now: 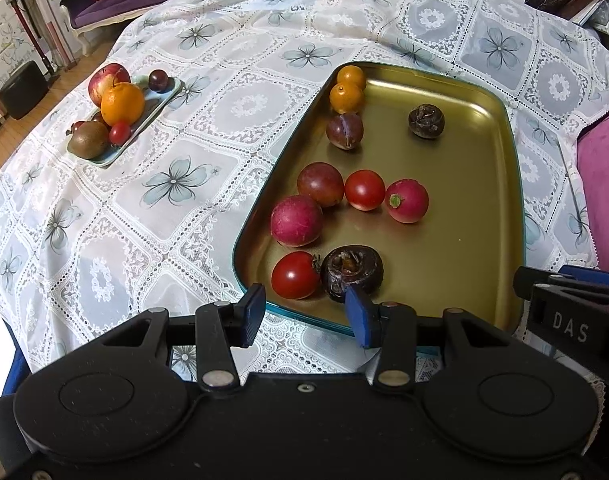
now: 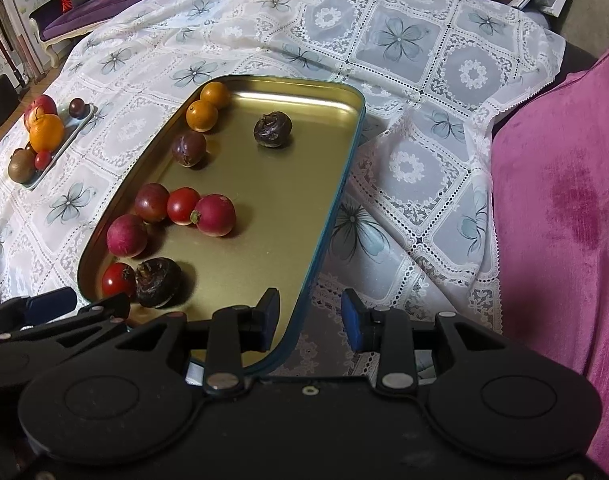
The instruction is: Organize fruits
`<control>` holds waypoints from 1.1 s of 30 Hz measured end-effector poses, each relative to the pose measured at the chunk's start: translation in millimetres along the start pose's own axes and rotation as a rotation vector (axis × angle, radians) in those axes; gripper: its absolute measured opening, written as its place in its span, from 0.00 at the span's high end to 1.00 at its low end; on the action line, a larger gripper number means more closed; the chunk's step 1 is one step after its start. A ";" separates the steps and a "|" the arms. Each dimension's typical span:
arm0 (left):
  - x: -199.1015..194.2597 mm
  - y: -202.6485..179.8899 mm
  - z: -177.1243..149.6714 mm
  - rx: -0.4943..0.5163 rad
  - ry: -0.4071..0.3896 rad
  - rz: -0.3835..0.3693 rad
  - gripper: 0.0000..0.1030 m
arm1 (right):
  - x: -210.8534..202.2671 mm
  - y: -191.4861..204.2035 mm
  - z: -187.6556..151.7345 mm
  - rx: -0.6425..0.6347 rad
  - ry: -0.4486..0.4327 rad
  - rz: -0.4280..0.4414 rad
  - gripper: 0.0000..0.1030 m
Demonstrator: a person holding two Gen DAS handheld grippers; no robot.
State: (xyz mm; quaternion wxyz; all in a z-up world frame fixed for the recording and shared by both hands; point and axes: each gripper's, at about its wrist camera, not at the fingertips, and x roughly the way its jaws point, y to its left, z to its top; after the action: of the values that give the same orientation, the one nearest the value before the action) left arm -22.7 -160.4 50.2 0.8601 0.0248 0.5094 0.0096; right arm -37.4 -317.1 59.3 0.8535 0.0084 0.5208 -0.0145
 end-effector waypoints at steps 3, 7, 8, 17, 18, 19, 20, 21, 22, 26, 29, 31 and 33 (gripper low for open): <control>-0.1 -0.4 0.1 0.001 0.000 -0.001 0.49 | -0.7 0.6 -0.6 -0.003 -0.002 0.000 0.65; -0.6 -1.5 -0.4 0.006 0.000 -0.004 0.49 | -0.7 0.4 -0.6 -0.004 -0.001 0.000 0.65; -0.7 -1.4 -0.7 0.006 -0.001 -0.006 0.49 | -0.7 0.4 -0.6 -0.005 -0.001 0.000 0.65; -2.2 -1.1 -1.9 0.009 -0.007 -0.010 0.49 | -1.3 1.5 -1.6 -0.009 -0.004 0.002 0.65; -2.3 -1.0 -2.0 0.010 -0.008 -0.009 0.49 | -1.4 1.8 -1.8 -0.010 -0.003 0.001 0.65; -2.4 -1.0 -2.0 0.011 -0.009 -0.008 0.49 | -1.3 2.1 -1.9 -0.010 -0.003 0.000 0.65; -2.5 -0.7 -2.2 0.012 -0.010 -0.008 0.49 | -1.6 2.5 -1.9 -0.011 -0.003 0.000 0.65; -2.5 -0.5 -2.1 0.012 -0.011 -0.009 0.49 | -1.7 3.0 -1.9 -0.011 -0.003 -0.001 0.65; -2.6 -0.3 -2.0 0.012 -0.011 -0.010 0.49 | -1.7 3.1 -1.9 -0.011 -0.003 -0.001 0.65; -2.9 0.9 -1.3 0.008 -0.012 -0.014 0.49 | -2.1 3.4 -1.7 -0.012 -0.003 -0.002 0.65; -3.0 1.6 -0.9 0.006 -0.014 -0.016 0.49 | -2.1 3.6 -1.9 -0.012 -0.004 -0.004 0.65; -3.0 1.6 -0.8 0.007 -0.014 -0.018 0.49 | -2.5 4.5 -1.7 -0.013 -0.004 -0.005 0.65; -3.1 1.8 -0.8 0.007 -0.014 -0.018 0.49 | -2.9 5.1 -1.5 -0.013 -0.003 -0.006 0.65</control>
State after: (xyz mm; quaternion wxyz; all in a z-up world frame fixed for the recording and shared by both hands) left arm -24.8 -158.7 52.6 0.8636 0.0233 0.5036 -0.0002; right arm -39.9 -312.0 61.1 0.8544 0.0013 0.5194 -0.0136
